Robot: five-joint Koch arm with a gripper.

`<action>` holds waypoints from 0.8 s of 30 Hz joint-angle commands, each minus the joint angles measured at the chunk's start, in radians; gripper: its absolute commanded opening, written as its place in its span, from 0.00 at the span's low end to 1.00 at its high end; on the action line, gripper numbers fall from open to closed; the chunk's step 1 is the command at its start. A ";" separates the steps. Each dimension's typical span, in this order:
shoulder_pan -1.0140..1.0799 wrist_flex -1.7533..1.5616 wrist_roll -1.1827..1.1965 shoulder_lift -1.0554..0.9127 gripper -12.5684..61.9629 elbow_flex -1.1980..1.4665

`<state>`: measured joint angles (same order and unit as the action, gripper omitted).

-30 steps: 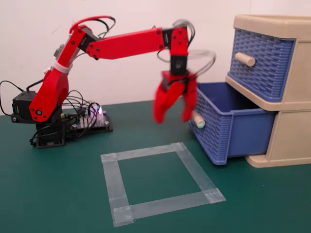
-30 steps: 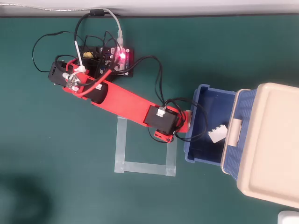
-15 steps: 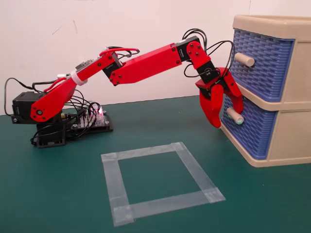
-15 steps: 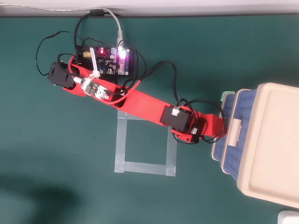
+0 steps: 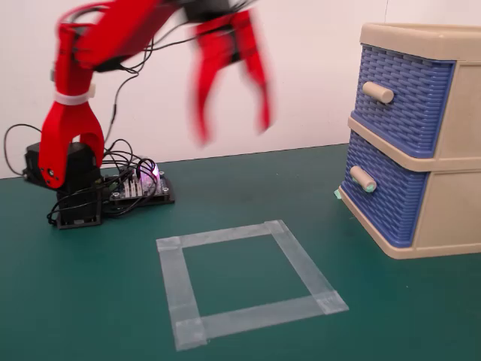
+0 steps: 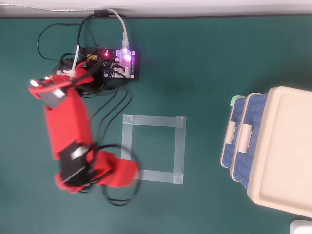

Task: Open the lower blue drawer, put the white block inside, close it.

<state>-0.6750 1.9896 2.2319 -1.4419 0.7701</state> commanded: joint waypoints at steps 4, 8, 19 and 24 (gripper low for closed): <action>0.571 -0.048 -0.761 -0.307 0.62 0.535; 0.833 -0.242 -0.954 -0.457 0.62 1.034; 0.856 -0.373 -0.948 -0.908 0.62 1.736; 0.854 -0.334 -0.957 -0.908 0.63 1.735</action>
<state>0.1733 1.4634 1.2778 -2.3025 2.4973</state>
